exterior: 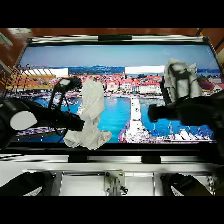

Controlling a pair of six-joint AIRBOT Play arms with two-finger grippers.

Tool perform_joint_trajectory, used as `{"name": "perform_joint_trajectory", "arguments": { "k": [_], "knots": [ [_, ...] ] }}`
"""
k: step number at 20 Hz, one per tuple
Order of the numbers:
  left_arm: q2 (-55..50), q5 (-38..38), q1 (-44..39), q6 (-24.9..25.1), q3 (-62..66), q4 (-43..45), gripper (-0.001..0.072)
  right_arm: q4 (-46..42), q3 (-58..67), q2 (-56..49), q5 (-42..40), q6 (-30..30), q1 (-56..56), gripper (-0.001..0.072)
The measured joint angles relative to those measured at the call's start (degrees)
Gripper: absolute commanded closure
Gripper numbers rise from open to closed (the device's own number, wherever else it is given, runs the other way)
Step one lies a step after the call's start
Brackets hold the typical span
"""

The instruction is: Fold the shirts.

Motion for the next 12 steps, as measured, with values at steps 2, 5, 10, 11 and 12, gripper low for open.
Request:
{"name": "perform_joint_trajectory", "arguments": {
  "k": [2, 5, 10, 11, 12],
  "knots": [
    [0.59, -0.92, -0.35, -0.31, -2.21, 1.88, 0.0674, 7.15, -7.06, -1.86, 4.35, -0.63, 0.02, 0.0036],
    [1.81, -2.58, -0.59, -0.5, -3.74, 5.49, 0.0671, 15.96, -13.44, -5.55, 10.8, -2.01, 0.17, 0.0036],
    [1.44, -0.63, -0.72, -0.85, -4.52, 4.28, -0.0013, 24.9, -16.65, -13.94, 20.79, -2.91, 3.58, 0.0036],
    [1.18, 0.2, -0.72, -0.85, -4.57, 3.67, -0.0013, 26.18, -16.87, -15.65, 22.29, -3.02, 4.52, 0.0036],
    [0.98, 0.55, -0.48, -0.83, -4.59, 3.21, -0.0013, 27.26, -17.03, -17.05, 23.37, -3.04, 5.27, 0.0036]
  ]
}}
